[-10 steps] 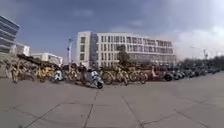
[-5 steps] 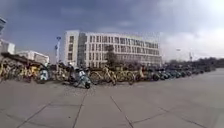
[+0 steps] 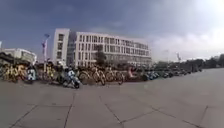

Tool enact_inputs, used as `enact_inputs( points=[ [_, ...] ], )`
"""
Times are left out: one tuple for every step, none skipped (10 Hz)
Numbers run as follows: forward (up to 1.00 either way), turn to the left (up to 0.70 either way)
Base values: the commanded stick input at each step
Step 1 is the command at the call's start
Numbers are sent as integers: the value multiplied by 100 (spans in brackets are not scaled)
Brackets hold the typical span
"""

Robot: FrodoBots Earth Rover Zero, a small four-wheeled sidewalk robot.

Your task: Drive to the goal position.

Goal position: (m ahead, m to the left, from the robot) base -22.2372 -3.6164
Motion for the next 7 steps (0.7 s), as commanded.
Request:
enact_inputs(
  points=[
    [0,-70],
    [0,-70],
    [0,-70],
    [0,-70],
    [0,-70],
    [0,-70],
    [0,-70]
  ],
)
